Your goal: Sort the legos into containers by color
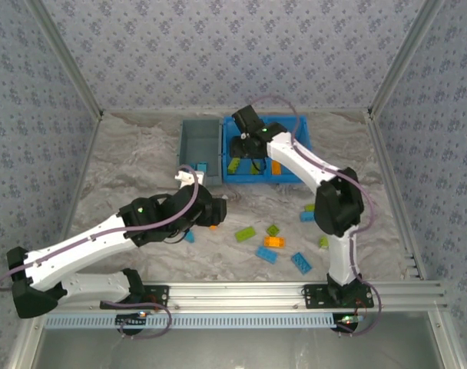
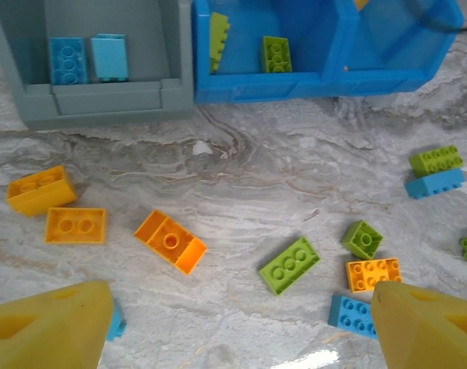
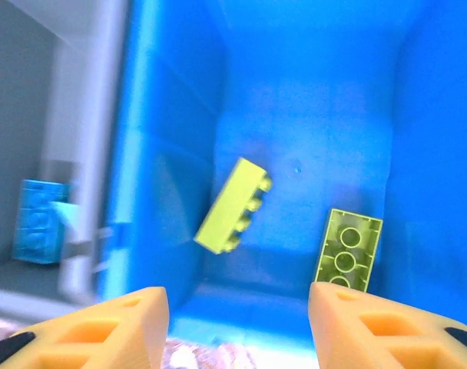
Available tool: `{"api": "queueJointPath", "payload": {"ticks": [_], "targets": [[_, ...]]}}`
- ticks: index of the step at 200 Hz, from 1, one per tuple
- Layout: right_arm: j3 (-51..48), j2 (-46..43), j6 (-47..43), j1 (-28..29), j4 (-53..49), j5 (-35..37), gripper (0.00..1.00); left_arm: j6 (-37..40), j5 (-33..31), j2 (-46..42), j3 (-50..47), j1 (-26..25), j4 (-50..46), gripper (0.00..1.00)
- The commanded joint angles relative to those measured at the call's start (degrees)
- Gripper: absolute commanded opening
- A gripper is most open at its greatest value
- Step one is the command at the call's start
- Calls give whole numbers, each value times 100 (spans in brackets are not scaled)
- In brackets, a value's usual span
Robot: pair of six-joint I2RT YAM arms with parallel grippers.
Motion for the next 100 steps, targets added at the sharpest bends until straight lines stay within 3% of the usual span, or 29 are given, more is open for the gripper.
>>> {"api": "queueJointPath", "payload": {"ticks": [1, 47, 100], "targets": [[-298, -1101, -250, 175, -15, 497, 53, -164, -222, -202, 94, 10, -542, 87], [-1893, -3018, -594, 863, 783, 832, 55, -326, 229, -458, -35, 670, -1047, 84], [-3984, -4543, -345, 2518, 1488, 1022, 57, -389, 1120, -482, -525, 1476, -1030, 80]]}}
